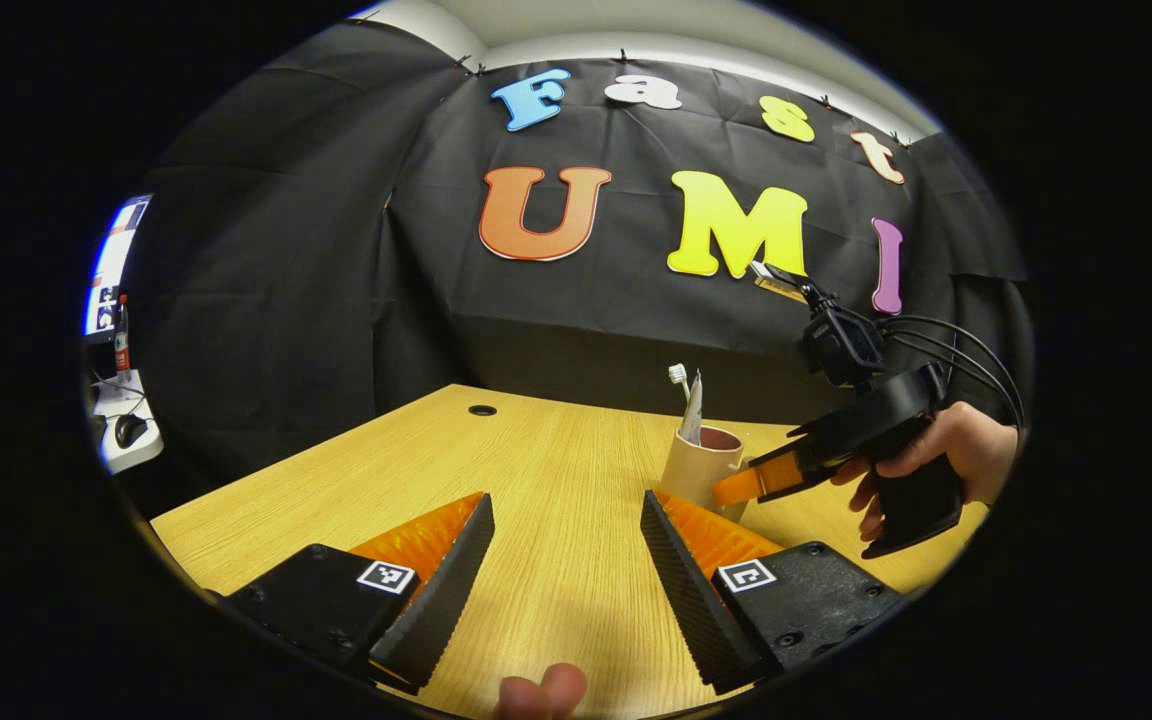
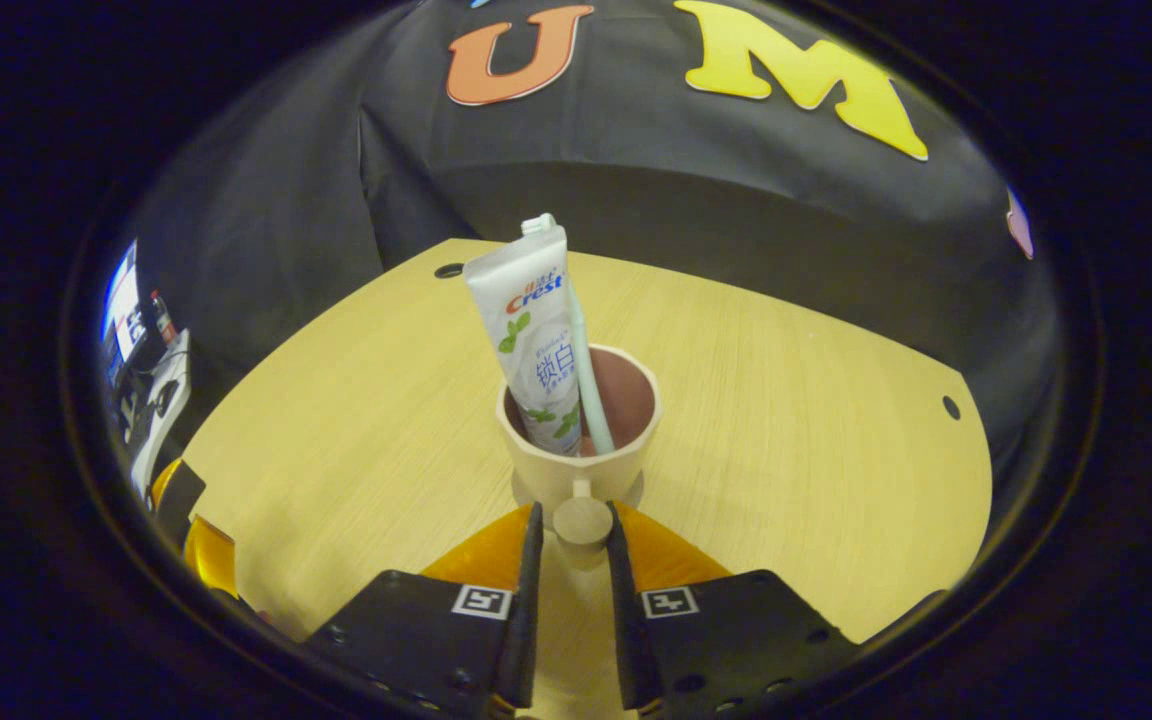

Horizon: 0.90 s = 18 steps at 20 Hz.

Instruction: Put the toothbrush and toothpaste on the desktop into the cup, then pick up the cup and place it on the coaster on the desktop.

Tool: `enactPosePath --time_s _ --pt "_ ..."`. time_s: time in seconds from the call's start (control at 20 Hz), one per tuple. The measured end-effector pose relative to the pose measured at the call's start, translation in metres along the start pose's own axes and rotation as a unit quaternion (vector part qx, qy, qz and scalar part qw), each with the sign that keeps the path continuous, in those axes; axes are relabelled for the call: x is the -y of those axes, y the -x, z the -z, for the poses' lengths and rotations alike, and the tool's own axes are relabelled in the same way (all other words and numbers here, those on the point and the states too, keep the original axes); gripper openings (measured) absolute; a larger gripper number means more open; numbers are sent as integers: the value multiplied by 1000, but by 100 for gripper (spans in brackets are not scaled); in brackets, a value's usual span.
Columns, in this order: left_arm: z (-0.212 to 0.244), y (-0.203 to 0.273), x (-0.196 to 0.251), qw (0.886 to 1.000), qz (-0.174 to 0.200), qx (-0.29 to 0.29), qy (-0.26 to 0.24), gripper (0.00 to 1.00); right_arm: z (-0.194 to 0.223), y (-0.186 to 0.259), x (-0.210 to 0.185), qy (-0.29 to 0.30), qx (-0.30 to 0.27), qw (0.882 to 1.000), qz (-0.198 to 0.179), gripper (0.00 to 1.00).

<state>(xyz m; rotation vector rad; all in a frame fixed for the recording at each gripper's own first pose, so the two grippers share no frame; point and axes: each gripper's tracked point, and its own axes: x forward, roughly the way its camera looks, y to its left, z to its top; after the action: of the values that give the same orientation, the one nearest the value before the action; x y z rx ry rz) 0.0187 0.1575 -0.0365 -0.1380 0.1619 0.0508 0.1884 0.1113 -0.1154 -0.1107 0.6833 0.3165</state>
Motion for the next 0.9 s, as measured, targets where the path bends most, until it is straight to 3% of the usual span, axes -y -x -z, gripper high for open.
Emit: enactPosePath --time_s 0.05,0.1,0.15,0.25,0.4,0.6,0.65,0.75,0.9 --pt "-3 1 3 1000 -2 2 -3 94 0 7 3 -2 6 1000 1 49" --pt "-9 1 6 1000 -4 5 -6 94 -1 15 7 0 18 1000 6 57" --pt "-14 0 11 1000 -4 10 -9 94 -5 25 13 2 36 999 12 72" --pt "-28 0 24 1000 -5 21 -16 94 -15 54 27 -6 83 996 18 90" --pt "-48 2 52 999 5 37 -18 94 -33 119 67 -27 194 979 49 87" --pt "-70 8 101 998 25 58 -13 94 -39 214 127 -25 353 927 127 90" --pt "-75 11 113 997 31 64 -13 94 -34 233 138 -23 377 915 142 87" --pt "-82 19 134 996 39 75 -10 94 -19 264 154 -24 411 896 167 91" --pt "-89 37 157 994 51 93 -9 94 5 289 169 -22 443 875 193 88"
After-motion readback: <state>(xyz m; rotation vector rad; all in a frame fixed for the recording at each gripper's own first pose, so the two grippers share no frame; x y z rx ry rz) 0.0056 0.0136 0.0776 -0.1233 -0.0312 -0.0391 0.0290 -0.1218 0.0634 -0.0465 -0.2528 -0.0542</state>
